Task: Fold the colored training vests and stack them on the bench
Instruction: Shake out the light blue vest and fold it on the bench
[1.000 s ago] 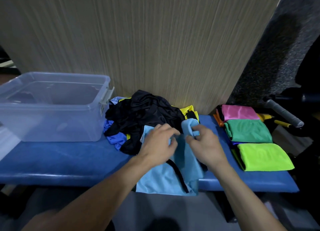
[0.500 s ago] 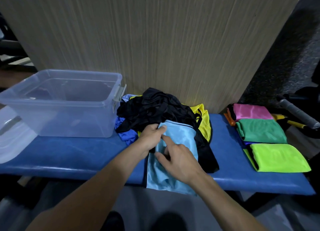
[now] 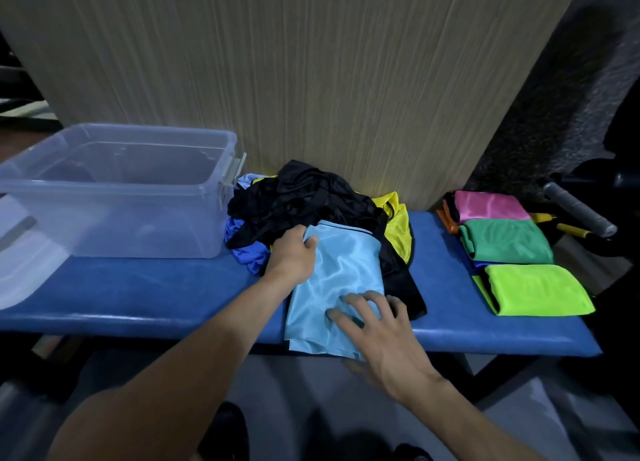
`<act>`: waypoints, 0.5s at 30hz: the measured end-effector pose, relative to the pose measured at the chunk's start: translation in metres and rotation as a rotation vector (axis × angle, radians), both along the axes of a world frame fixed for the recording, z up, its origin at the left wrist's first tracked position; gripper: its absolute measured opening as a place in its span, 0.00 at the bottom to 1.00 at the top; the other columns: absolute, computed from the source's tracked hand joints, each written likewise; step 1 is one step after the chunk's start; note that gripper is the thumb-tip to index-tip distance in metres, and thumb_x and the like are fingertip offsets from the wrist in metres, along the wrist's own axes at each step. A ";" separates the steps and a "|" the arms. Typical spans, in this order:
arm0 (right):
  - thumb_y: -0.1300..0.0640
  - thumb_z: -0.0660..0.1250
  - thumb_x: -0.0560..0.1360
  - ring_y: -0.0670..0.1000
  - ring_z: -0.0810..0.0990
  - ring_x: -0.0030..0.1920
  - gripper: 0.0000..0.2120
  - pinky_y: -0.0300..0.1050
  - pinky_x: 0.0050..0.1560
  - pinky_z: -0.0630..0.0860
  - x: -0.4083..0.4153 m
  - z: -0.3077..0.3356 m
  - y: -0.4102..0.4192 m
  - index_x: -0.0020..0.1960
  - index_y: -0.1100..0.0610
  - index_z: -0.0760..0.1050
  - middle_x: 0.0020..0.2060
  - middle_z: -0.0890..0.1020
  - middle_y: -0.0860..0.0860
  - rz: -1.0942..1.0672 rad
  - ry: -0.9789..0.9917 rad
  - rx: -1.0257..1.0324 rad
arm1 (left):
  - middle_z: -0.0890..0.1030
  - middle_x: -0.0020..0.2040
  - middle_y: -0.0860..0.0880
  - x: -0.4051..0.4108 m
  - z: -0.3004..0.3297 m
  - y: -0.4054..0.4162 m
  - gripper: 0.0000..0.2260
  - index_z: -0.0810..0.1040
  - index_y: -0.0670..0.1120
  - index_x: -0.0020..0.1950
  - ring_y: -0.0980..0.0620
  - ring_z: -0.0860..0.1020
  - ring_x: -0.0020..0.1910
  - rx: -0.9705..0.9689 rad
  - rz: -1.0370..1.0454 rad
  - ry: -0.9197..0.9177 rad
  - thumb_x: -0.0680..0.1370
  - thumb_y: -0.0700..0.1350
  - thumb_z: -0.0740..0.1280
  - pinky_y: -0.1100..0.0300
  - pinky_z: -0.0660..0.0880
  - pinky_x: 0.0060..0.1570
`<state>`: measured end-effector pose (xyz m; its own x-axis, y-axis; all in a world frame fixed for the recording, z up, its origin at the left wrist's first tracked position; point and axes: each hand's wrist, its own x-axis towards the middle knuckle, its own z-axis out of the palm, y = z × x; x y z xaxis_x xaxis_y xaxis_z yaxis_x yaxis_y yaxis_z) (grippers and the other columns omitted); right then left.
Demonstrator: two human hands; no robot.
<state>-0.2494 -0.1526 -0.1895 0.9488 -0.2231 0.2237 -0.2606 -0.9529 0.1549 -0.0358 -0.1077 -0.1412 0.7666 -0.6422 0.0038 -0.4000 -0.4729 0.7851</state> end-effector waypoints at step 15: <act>0.52 0.76 0.64 0.57 0.72 0.68 0.38 0.61 0.64 0.76 -0.011 -0.010 -0.002 0.73 0.49 0.69 0.69 0.71 0.50 -0.009 0.007 0.082 | 0.76 0.60 0.49 -0.009 0.007 0.048 0.39 0.51 0.63 0.80 0.46 0.82 0.51 0.011 -0.322 0.253 0.79 0.35 0.66 0.54 0.82 0.32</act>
